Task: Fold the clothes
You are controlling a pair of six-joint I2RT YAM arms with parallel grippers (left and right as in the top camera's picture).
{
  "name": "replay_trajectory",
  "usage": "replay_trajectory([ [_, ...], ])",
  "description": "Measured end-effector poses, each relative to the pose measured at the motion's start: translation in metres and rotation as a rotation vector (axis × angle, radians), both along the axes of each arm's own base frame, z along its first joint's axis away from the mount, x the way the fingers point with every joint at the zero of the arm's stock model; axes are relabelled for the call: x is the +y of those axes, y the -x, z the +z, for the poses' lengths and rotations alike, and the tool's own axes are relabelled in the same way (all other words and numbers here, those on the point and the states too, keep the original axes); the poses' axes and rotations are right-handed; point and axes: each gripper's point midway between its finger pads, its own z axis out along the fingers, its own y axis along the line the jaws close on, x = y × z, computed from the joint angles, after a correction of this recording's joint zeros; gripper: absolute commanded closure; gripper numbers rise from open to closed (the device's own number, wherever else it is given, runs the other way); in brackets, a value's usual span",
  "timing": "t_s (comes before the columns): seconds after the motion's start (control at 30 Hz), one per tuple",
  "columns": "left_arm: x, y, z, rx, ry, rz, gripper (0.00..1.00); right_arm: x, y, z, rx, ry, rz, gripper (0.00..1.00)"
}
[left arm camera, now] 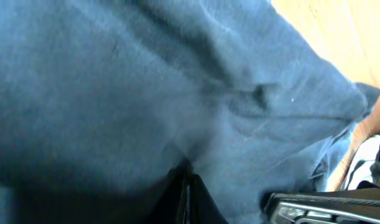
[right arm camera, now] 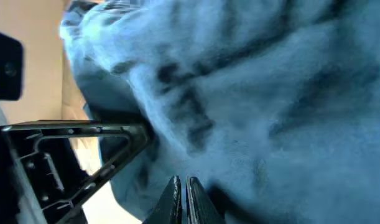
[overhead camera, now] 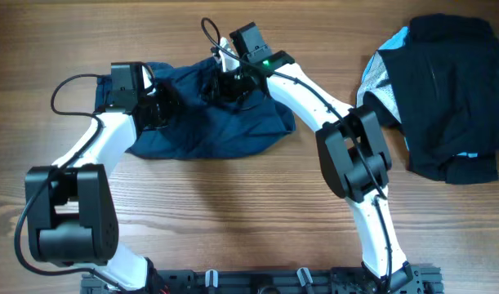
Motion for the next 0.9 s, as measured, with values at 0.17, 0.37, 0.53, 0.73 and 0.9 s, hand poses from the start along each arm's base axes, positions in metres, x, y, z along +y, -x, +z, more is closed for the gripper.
replay_trajectory([
  [0.17,0.018,-0.001,-0.006,0.010,-0.090,0.063,0.96,-0.005,0.001,-0.047,0.074,0.059,-0.028,0.96],
  [0.37,0.039,0.003,-0.038,0.081,-0.199,0.128,0.96,-0.010,0.002,-0.068,0.114,0.089,-0.052,0.96],
  [0.53,0.052,0.007,-0.053,0.125,-0.282,0.165,0.96,-0.026,0.001,-0.070,0.169,0.105,-0.075,0.96],
  [0.73,0.095,0.011,-0.053,0.152,-0.386,0.277,0.96,-0.075,-0.018,-0.071,0.215,0.118,-0.133,0.96],
  [0.9,0.155,0.019,-0.051,0.172,-0.421,0.405,0.96,-0.117,-0.035,-0.072,0.228,0.129,-0.188,0.96],
])
